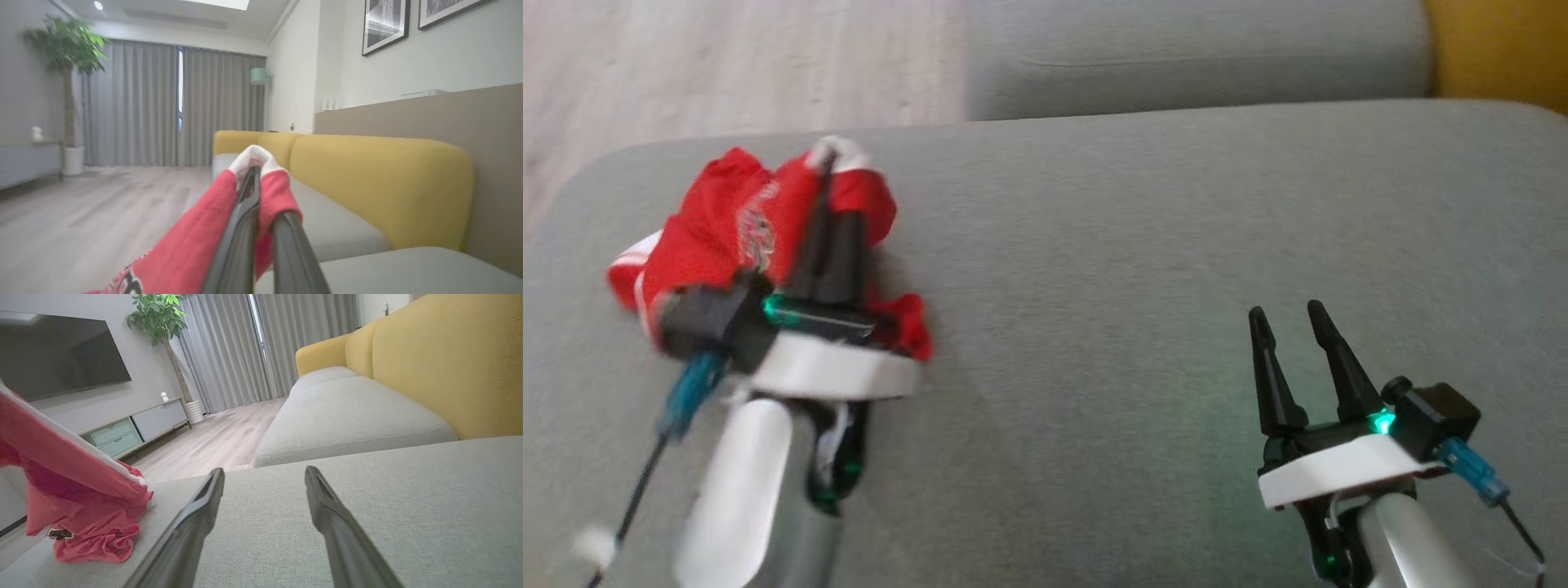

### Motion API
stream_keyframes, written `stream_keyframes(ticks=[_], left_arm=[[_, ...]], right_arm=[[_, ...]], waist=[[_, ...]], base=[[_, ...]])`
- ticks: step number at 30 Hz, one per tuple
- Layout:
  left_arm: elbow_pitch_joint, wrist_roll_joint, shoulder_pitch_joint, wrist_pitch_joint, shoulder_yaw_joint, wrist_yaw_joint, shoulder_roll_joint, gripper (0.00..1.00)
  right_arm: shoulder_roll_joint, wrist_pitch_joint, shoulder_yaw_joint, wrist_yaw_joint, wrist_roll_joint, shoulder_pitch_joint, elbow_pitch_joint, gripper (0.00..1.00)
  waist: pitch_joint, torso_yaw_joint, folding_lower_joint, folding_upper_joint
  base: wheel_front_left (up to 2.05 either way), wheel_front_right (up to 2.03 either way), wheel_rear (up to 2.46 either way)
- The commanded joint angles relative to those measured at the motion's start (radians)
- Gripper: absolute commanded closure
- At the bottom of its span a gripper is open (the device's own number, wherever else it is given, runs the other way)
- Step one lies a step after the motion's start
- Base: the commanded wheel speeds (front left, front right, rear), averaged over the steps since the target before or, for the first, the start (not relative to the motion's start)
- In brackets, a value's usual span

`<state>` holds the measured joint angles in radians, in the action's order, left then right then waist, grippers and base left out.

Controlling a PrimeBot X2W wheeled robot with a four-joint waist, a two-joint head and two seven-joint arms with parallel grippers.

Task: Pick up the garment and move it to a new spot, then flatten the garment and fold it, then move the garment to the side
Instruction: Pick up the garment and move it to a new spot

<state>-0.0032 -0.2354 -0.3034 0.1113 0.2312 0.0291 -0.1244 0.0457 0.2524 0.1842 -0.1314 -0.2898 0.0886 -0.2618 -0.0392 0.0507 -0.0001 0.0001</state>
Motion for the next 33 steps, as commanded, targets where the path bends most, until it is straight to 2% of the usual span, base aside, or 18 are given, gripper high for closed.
stream_keyframes(ticks=[1,4,9,13,16,21,22,23,29,33], left_arm=[[-0.039,-0.048,-0.063,-0.041,-0.017,0.012,0.013,1.00],[-0.025,-0.194,-0.093,-0.152,0.020,0.023,0.057,1.00],[0.011,-0.220,-0.234,-0.205,0.105,0.006,0.070,1.00],[0.065,-0.256,-0.350,-0.184,0.139,-0.020,0.073,1.00],[0.111,-0.311,-0.439,-0.136,0.169,-0.058,0.074,1.00],[0.196,-0.385,-0.571,-0.026,0.223,-0.093,0.074,1.00],[0.216,-0.394,-0.590,0.001,0.232,-0.101,0.074,0.25],[0.238,-0.401,-0.606,0.023,0.243,-0.106,0.074,0.00],[0.360,-0.386,-0.606,0.104,0.289,-0.072,0.067,0.00],[0.391,-0.363,-0.513,0.134,0.296,-0.048,0.021,0.00]], right_arm=[[0.004,0.009,0.029,0.001,-0.009,0.034,0.038,0.00],[0.004,0.009,0.047,0.001,-0.017,0.046,0.043,0.00],[0.004,0.009,0.076,0.001,-0.051,0.091,0.077,0.00],[0.004,0.009,0.086,0.001,-0.078,0.114,0.103,0.00],[0.004,0.009,0.091,0.001,-0.094,0.127,0.116,0.00],[0.004,0.009,0.087,0.001,-0.105,0.136,0.132,0.00],[0.004,0.009,0.085,0.001,-0.106,0.136,0.134,0.00],[0.004,0.009,0.082,0.001,-0.105,0.136,0.135,0.00],[0.004,0.009,0.050,0.001,-0.097,0.129,0.148,0.00],[0.004,0.009,0.021,0.001,-0.072,0.117,0.151,0.00]], waist=[[-0.008,-0.058,0.0001,-0.0001],[-0.024,-0.122,0.0001,-0.0001],[-0.091,-0.259,0.0001,-0.0001],[-0.135,-0.336,0.0001,-0.0001],[-0.159,-0.381,0.0001,-0.0001],[-0.180,-0.411,0.0001,-0.0001],[-0.182,-0.411,0.0001,-0.0001],[-0.184,-0.409,0.0001,-0.0001],[-0.190,-0.349,0.0001,-0.0001],[-0.182,-0.277,0.0001,-0.0001]], base=[[0.00,0.00,0.00],[0.00,0.00,0.00],[0.00,0.00,0.00],[0.00,0.00,0.00],[0.00,0.00,0.00],[0.00,0.00,0.00],[0.00,0.00,0.00],[0.00,0.00,0.00],[0.00,0.00,0.00],[0.00,0.00,0.00]])
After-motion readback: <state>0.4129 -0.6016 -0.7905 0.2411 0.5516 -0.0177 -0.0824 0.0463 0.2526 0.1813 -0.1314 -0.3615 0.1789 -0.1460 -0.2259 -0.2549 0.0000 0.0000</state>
